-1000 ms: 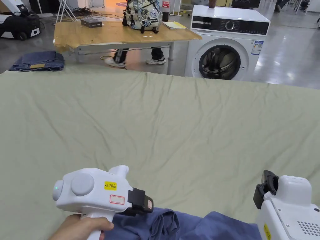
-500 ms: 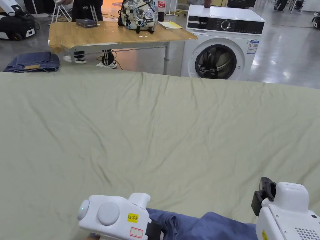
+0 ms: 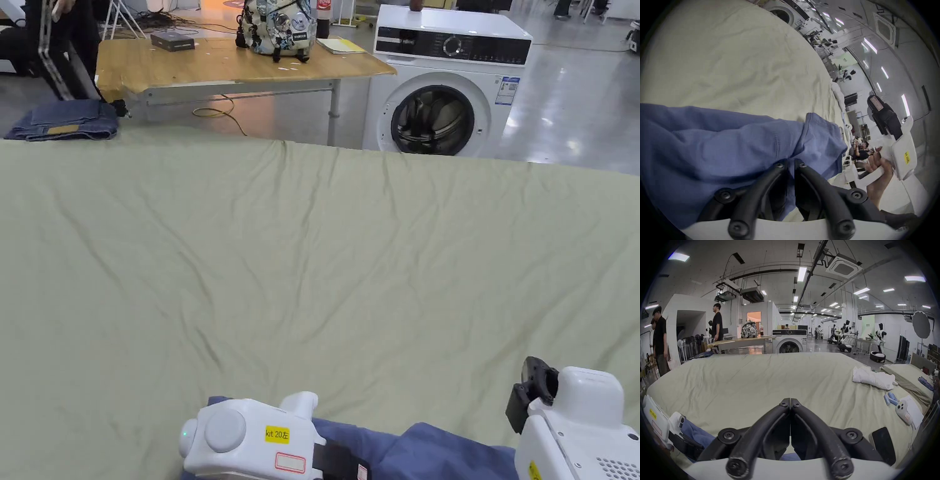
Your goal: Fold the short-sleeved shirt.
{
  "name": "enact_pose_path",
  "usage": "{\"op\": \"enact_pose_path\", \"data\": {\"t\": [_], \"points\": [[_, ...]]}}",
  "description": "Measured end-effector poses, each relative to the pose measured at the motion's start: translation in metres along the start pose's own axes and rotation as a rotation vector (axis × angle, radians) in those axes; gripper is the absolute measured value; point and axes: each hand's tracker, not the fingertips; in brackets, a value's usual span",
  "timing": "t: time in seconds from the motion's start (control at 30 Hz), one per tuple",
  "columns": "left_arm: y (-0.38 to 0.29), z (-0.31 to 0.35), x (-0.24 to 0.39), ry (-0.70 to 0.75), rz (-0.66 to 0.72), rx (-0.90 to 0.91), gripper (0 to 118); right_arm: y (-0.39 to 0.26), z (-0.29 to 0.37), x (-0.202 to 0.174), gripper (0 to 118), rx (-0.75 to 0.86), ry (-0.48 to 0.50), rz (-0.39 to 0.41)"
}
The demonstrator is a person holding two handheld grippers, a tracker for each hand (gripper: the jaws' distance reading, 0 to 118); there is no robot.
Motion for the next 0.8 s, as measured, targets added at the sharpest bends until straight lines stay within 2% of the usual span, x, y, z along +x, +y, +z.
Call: {"op": "enact_pose_path", "data": {"t": [0.2, 0.4, 0.47, 0.5, 0.53, 0.57, 0.6, 0.8], "points": [[0.005, 0.022, 0.008, 0.03, -0.022, 0.011, 4, 0.003, 0.001, -0.001, 0, 0.012, 0.004, 0.0], [0.019, 0.103, -0.001, 0.043, -0.033, 0.142, 7, 0.009, 0.002, -0.005, 0, 0.03, 0.016, 0.014], [0.023, 0.131, -0.009, 0.071, -0.036, 0.175, 26, 0.011, 0.002, -0.006, 0, 0.034, 0.021, 0.014], [0.024, 0.145, -0.017, 0.086, -0.033, 0.191, 39, 0.012, 0.002, -0.007, 0, 0.035, 0.023, 0.016], [0.024, 0.156, -0.025, 0.104, -0.021, 0.202, 61, 0.012, 0.002, -0.008, 0, 0.037, 0.025, 0.018], [0.023, 0.166, -0.032, 0.12, -0.011, 0.208, 76, 0.012, 0.001, -0.009, 0, 0.038, 0.028, 0.019], [0.023, 0.174, -0.041, 0.136, 0.0, 0.219, 84, 0.013, 0.001, -0.01, 0, 0.038, 0.03, 0.02], [0.004, 0.184, -0.087, 0.045, 0.113, 0.186, 84, 0.013, 0.0, -0.014, 0, 0.046, 0.038, 0.021]]}}
